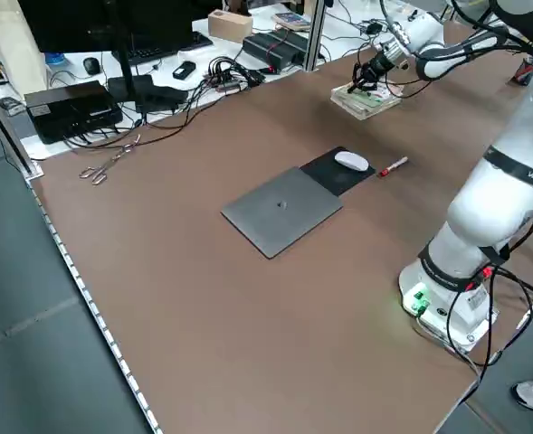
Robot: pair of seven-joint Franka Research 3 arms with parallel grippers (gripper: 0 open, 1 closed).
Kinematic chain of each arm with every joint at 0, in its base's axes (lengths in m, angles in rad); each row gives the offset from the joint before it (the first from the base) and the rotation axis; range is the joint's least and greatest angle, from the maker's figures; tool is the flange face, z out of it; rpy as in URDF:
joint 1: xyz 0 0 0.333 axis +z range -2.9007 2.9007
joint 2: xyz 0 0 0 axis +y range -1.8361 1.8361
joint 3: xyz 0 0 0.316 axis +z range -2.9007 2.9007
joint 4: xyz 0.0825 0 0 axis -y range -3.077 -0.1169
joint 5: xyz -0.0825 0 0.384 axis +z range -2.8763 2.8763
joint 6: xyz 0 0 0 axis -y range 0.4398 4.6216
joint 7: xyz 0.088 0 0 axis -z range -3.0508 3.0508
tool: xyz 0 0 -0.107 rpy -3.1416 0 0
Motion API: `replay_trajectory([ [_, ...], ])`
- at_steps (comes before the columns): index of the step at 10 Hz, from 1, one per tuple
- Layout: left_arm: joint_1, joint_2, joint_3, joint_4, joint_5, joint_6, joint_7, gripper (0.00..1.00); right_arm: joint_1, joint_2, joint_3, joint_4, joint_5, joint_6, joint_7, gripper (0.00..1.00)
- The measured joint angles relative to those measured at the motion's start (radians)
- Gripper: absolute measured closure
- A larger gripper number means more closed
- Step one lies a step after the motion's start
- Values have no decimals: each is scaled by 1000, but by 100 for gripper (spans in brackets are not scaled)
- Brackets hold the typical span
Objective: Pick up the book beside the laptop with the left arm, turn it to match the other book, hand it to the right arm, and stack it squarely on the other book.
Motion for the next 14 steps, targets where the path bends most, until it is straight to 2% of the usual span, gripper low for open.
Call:
replay_trajectory([
  [14,-3,8,0,5,0,0,0,0,-10,38,-5,49,0,12,0,98],
])
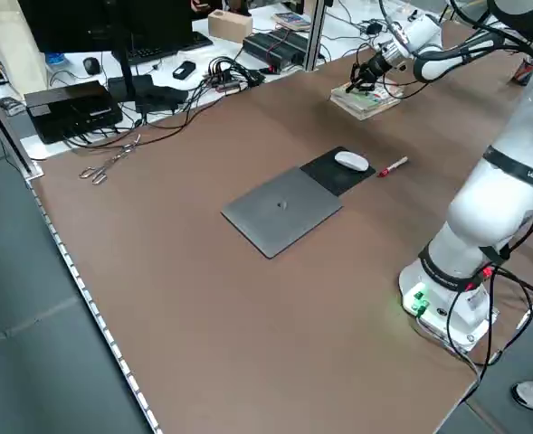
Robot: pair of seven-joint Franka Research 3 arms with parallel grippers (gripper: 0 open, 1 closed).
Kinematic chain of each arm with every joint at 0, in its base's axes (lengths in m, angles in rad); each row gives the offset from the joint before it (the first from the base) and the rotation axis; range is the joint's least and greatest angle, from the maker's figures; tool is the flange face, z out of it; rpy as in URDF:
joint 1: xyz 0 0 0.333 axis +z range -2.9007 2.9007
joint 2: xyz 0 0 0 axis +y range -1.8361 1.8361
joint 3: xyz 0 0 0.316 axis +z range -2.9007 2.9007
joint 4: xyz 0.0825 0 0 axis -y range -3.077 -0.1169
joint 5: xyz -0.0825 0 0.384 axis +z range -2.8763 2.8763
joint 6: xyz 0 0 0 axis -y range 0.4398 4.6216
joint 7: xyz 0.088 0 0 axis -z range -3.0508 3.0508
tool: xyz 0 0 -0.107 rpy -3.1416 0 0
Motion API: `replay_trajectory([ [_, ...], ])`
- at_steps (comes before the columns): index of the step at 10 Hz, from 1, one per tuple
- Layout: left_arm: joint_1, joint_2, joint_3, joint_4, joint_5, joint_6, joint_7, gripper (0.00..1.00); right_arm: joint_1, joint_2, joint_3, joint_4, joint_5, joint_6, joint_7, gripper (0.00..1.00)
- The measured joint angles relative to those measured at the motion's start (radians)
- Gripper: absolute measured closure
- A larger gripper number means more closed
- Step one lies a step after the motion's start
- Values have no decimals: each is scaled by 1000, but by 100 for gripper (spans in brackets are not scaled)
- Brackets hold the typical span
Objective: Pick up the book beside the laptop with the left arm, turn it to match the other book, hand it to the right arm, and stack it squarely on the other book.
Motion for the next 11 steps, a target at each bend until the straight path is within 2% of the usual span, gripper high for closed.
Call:
replay_trajectory([
  [11,-2,1,0,0,0,0,0,0,-15,2,-1,1,0,14,0,98],
])
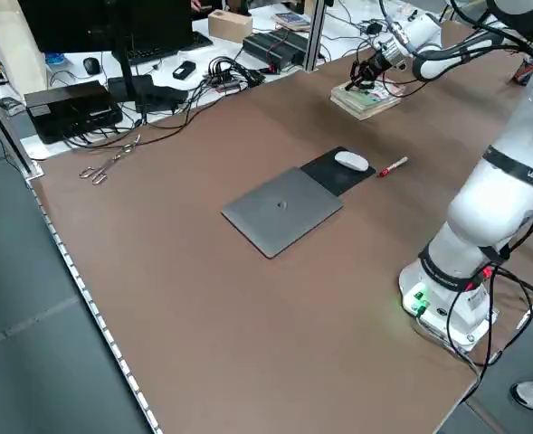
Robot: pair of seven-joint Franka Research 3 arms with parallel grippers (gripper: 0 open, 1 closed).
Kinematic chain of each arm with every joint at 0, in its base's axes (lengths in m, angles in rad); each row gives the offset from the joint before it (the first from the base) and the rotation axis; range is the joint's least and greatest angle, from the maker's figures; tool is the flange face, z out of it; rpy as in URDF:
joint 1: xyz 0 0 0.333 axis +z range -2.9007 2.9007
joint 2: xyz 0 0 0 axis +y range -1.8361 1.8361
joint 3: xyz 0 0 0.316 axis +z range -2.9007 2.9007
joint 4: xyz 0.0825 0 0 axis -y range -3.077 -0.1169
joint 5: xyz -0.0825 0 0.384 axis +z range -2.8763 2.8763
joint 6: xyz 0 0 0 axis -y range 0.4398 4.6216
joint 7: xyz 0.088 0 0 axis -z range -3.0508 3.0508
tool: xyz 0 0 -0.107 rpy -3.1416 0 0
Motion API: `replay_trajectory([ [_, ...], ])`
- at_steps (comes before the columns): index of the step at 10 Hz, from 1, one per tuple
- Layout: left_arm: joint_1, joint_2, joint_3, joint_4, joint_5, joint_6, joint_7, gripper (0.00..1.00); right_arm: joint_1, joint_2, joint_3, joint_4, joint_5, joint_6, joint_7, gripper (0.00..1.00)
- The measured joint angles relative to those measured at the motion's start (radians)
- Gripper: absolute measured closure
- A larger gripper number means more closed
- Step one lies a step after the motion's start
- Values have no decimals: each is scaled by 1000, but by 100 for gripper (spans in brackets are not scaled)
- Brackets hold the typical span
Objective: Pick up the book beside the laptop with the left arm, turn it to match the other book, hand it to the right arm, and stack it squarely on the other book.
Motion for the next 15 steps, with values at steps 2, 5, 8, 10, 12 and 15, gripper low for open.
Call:
replay_trajectory([
  [2,0,5,0,0,0,0,0,0,0,0,0,0,0,0,0,99],
  [5,0,13,0,0,0,0,0,0,1,0,24,5,0,0,3,99],
  [8,0,14,0,1,0,0,0,0,1,0,42,21,0,0,11,99],
  [10,0,14,0,1,0,0,0,0,1,0,42,27,0,0,13,99],
  [12,0,14,0,1,0,0,0,0,-1,-4,41,45,0,-9,13,100],
  [15,0,15,0,1,0,0,0,0,-62,-97,56,69,0,-219,-124,100],
])
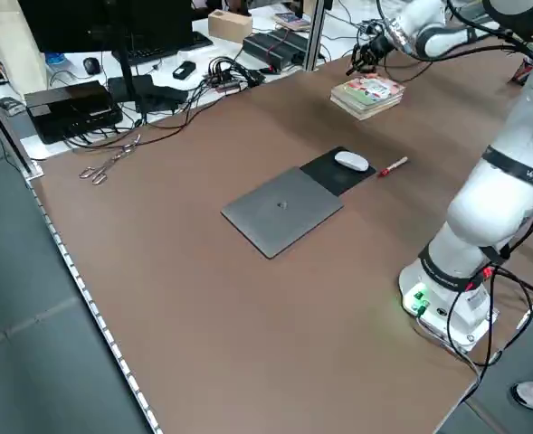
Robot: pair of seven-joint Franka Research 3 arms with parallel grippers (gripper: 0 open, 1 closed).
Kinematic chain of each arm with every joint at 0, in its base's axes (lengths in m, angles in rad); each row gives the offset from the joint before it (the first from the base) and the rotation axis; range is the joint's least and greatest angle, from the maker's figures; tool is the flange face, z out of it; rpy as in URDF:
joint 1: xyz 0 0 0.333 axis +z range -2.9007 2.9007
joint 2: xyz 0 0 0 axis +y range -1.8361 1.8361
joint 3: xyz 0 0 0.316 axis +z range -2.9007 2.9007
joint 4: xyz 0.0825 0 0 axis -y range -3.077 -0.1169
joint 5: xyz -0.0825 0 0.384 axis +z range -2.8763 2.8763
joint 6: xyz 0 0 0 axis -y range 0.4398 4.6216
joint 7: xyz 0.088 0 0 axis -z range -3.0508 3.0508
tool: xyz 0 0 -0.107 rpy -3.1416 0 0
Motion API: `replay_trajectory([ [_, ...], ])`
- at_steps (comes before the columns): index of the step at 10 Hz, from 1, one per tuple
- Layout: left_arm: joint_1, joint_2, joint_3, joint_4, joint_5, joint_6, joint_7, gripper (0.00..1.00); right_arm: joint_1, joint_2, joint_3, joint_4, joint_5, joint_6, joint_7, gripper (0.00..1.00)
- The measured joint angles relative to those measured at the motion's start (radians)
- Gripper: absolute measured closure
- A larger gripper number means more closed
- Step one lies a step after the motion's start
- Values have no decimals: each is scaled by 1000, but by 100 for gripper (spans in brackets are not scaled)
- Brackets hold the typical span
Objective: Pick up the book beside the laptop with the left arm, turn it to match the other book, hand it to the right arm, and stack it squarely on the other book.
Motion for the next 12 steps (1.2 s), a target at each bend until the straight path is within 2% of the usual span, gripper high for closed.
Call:
replay_trajectory([
  [3,-1,14,0,14,0,1,0,0,-124,-155,34,5,2,-392,-352,96],
  [5,-1,22,0,23,0,1,0,0,-202,-235,39,5,3,-608,-553,86],
  [8,-2,25,-1,25,0,1,0,0,-338,-350,37,7,1,-846,-935,41],
  [10,-1,29,-1,28,0,1,0,0,-441,-424,35,7,-23,-943,-1197,11],
  [11,-2,33,-1,33,0,1,0,0,-480,-453,34,6,-69,-979,-1306,1],
  [12,-1,37,0,36,0,1,0,0,-513,-478,33,6,-113,-1018,-1399,1],
])
